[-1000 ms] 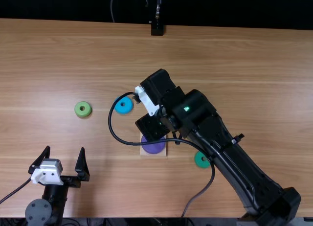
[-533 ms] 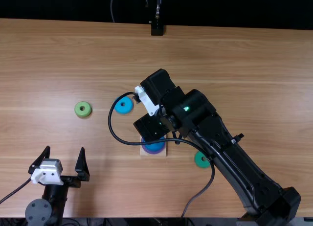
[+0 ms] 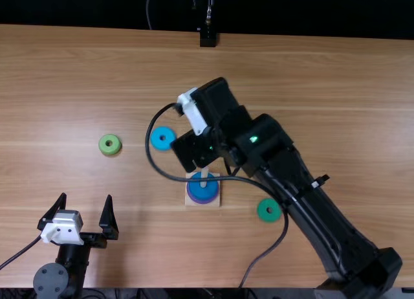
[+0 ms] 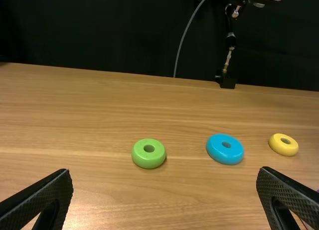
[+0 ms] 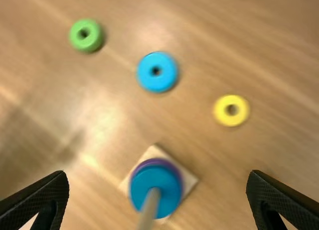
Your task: Build the Hanoi tower: stack the rings onto the peg from bottom to top in this color order: purple, dark blue, light blue, dark green, light green, yellow, orange.
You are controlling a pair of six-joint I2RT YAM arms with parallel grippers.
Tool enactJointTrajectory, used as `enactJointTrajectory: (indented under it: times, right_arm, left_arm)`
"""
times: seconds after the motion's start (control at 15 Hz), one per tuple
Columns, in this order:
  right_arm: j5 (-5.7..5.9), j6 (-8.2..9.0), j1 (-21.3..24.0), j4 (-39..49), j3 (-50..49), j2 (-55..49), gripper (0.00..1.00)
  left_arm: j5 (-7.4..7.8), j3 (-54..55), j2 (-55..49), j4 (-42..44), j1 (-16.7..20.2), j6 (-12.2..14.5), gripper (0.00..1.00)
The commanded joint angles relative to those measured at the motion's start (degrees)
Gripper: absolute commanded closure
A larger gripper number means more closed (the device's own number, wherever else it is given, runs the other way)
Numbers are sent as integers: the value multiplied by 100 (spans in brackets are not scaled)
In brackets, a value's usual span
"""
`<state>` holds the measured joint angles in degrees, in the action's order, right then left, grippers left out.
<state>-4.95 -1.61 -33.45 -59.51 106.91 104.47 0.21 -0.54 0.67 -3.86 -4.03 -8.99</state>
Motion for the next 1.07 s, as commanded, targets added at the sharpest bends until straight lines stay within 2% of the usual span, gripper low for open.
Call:
enactJointTrajectory:
  times: [0.0,0.07,0.13,0.2,0.47,0.6,0.67,0.8,1.0]
  right_arm:
    - [52,13,480,49,-153,-840,0]
    - [105,2,700,217,-593,-1288,0]
    - [305,2,911,755,-1138,-1904,0]
    - [400,-8,1166,1610,-2017,-2651,0]
    - [411,-29,2501,6018,-5936,-5533,0]
    - [400,-50,2994,7421,-7782,-6948,0]
    - [390,-61,3082,7864,-8626,-7739,0]
    - [411,-61,3205,8012,-9619,-8952,0]
    - [421,-71,3363,8012,-10542,-9814,0]
  left_arm:
    - [-10,54,-67,-300,43,56,0]
    - [-10,54,-67,-310,52,56,0]
    - [-10,54,-67,-300,43,56,0]
    - [-10,54,-67,-300,43,56,0]
    - [-10,54,-67,-310,43,56,0]
    - [-10,54,-67,-310,43,56,0]
    - [-10,54,-67,-300,43,56,0]
    - [-10,54,-67,-310,43,56,0]
    - [-10,54,-67,-300,43,56,0]
